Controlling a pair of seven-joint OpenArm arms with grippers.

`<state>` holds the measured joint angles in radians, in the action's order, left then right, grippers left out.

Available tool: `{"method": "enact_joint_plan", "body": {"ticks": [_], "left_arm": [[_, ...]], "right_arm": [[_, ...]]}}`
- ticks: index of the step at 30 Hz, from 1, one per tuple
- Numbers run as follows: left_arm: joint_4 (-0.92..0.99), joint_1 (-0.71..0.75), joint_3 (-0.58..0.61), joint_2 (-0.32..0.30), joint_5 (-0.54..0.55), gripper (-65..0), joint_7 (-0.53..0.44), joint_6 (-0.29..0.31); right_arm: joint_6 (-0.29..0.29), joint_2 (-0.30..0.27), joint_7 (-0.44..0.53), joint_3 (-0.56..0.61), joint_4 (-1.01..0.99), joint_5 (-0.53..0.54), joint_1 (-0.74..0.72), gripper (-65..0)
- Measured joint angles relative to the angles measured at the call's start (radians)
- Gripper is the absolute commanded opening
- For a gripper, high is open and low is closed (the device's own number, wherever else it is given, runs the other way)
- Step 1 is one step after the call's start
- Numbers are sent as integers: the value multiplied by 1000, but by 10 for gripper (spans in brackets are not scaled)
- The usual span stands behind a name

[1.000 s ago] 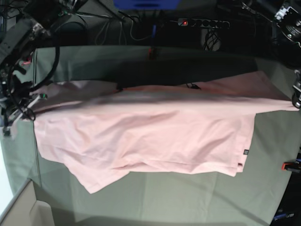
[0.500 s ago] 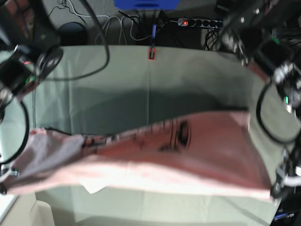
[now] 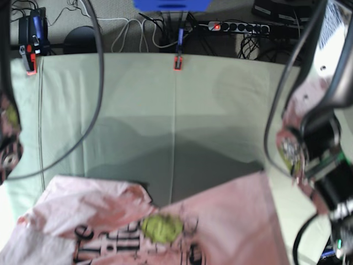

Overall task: Layout the t-shirt on the table in an organized manner, then fold the t-shirt properly
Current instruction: 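Lift the shirt with both grippers and shake it flat onto the table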

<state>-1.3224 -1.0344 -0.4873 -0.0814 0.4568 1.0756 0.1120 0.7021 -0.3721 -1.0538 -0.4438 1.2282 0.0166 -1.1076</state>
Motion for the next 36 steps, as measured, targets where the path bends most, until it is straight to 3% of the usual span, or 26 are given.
{"method": "enact_joint_plan", "body": {"ticks": [8,13,16,24,36], "left_arm": [[-2,-54,2,-32,-1,-648,-8,4],[-46,57,-1,-55,19,-648,-6,-1],[-116,198,-2,-98,72,-648,7,0],[-238,467,0,-159,222,-648,-4,-1],[-374,944,-224,-167,394,-648,-4,1]], "right_arm": [[0,-37,7,1,-59,-8,-83,-650],[0,-29,-23,-6,-42,10,-41,-650],[-1,-26,-67,-44,66,34,84,-650],[-3,-11,-135,-74,368,237,492,-650],[-3,174,-163,-247,738,262,1041,-650]]}}
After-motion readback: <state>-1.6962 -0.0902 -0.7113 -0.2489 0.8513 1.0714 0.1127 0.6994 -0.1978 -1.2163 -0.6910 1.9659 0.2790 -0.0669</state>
